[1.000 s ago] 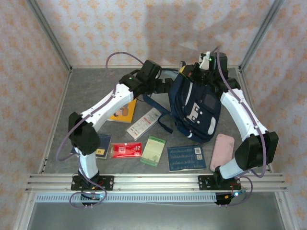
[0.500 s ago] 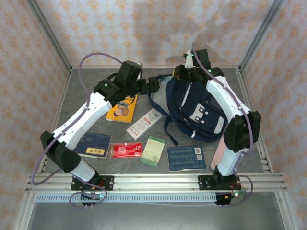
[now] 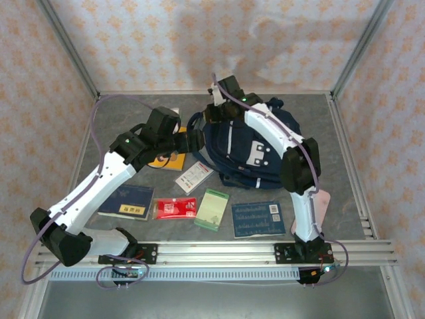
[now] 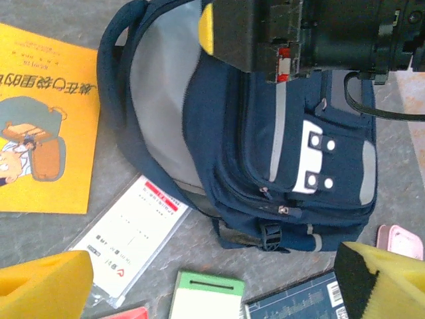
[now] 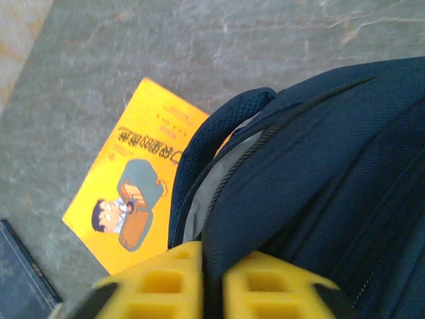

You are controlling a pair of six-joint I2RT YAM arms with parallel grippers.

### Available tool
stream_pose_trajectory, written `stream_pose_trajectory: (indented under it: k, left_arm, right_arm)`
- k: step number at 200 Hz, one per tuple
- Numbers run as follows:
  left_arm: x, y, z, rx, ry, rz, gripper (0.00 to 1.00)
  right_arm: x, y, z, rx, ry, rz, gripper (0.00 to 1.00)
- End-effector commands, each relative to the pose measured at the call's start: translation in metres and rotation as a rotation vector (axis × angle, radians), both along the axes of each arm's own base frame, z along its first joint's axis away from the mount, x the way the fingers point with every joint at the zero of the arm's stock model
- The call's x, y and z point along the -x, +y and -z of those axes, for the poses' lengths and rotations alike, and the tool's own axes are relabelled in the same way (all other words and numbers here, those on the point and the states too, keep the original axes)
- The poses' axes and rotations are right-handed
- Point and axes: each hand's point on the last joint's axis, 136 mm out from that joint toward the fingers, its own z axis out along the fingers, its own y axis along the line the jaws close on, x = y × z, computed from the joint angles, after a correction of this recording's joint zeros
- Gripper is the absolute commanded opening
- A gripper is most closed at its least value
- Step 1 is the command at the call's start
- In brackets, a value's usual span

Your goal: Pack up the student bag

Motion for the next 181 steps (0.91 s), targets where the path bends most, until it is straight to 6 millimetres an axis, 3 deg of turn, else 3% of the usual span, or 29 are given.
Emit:
stream_pose_trajectory:
  k: [1, 13, 27, 45, 63, 88, 111, 119, 143, 161, 181]
  left_arm:
    - [0.008, 0.011, 0.001, -0.045, 0.002, 0.0, 0.94]
    - [0.009, 0.013, -0.001, -0.058, 0.003, 0.0, 0.94]
    - [0.01, 0.017, -0.002, -0.089, -0.009, 0.013, 0.94]
    - [0.012, 0.019, 0.0, -0.104, -0.009, 0.013, 0.94]
    - [0.017, 0.018, 0.008, -0.104, 0.013, 0.022, 0.94]
    - [0.027, 0.011, 0.017, -0.112, 0.034, 0.053, 0.94]
    - [0.038, 0.01, 0.025, -0.132, 0.058, 0.076, 0.94]
    - [0.041, 0.011, 0.028, -0.137, 0.066, 0.079, 0.94]
    - [0.049, 0.012, 0.034, -0.132, 0.085, 0.087, 0.94]
    - [0.052, 0.008, 0.037, -0.119, 0.104, 0.1, 0.94]
    - [0.054, 0.0, 0.038, -0.109, 0.117, 0.128, 0.94]
  right_arm:
    - [-0.004, -0.008, -0.03, 0.077, -0.104, 0.053, 0.52]
    - [-0.009, -0.03, -0.043, 0.136, -0.166, 0.149, 0.62]
    - [-0.006, -0.061, -0.078, 0.163, -0.266, 0.274, 0.73]
    - [0.011, -0.104, -0.108, 0.241, -0.322, 0.399, 0.83]
    - [0.036, -0.137, -0.113, 0.334, -0.327, 0.452, 0.87]
    - [0.072, -0.176, -0.109, 0.331, -0.311, 0.559, 0.88]
    - [0.116, -0.226, -0.08, 0.304, -0.089, 0.738, 0.93]
    - [0.135, -0.241, -0.067, 0.305, -0.02, 0.791, 1.0]
    - [0.192, -0.284, -0.028, 0.246, 0.107, 0.969, 1.0]
    - [0.246, -0.331, 0.014, 0.295, 0.247, 1.188, 1.0]
    - [0.281, -0.358, 0.043, 0.316, 0.335, 1.315, 1.0]
